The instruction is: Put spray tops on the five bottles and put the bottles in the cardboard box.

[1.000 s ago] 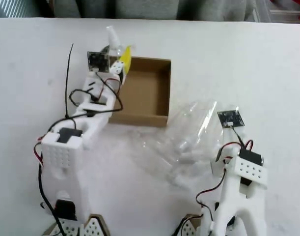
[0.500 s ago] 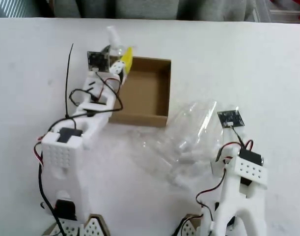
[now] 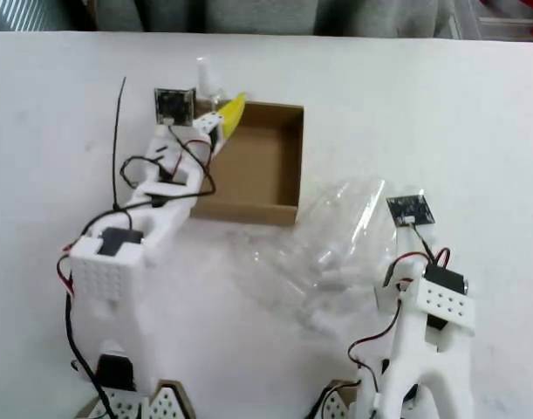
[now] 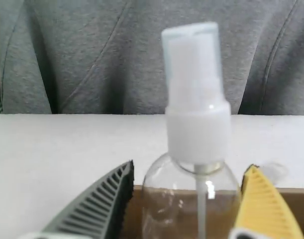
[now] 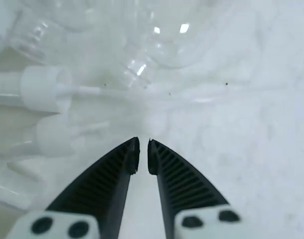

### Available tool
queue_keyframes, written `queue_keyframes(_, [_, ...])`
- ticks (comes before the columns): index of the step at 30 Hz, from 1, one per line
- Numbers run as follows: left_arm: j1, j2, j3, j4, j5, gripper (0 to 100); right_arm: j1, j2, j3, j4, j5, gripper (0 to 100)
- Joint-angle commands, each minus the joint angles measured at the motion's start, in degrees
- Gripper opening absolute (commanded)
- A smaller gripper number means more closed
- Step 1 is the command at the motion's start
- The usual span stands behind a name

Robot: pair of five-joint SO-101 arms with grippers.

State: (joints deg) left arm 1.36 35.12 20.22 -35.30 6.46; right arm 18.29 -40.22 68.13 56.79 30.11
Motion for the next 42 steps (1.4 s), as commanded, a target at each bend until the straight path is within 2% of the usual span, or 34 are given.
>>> queue_keyframes(1, [-1.3,-8.2,1.8,1.8,0.5,34,-0.7,-1.1,-0.3,-0.7,0.3,1.7])
queue_keyframes(12, [-3.3,-23.0,10.5,9.9,0.5,34,-0.7,-1.0,-0.3,-0.7,0.3,1.7])
queue_keyframes(18, [-2.1,-36.2,19.7,14.1,0.4,34,-0.7,-1.0,-0.3,-0.7,0.3,1.7])
queue_keyframes(23, [-2.0,-48.7,26.7,21.1,0.4,34,-0.7,-1.0,-0.3,-0.7,0.3,1.7])
queue_keyframes(27, [-2.1,-59.6,29.8,31.6,0.4,34,-0.7,-1.0,-0.3,-0.7,0.3,1.7])
queue_keyframes(33, [-0.9,-75.9,30.1,53.1,0.5,34,-0.5,-1.1,0.2,-0.7,0.4,1.7])
queue_keyframes(38, [3.6,-89.0,30.2,72.2,0.6,34,-0.4,-1.1,0.3,-0.6,0.4,1.7])
queue_keyframes(42, [7.8,-98.2,30.2,83.2,0.8,34,-0.4,-1.1,0.3,-0.6,0.4,1.7])
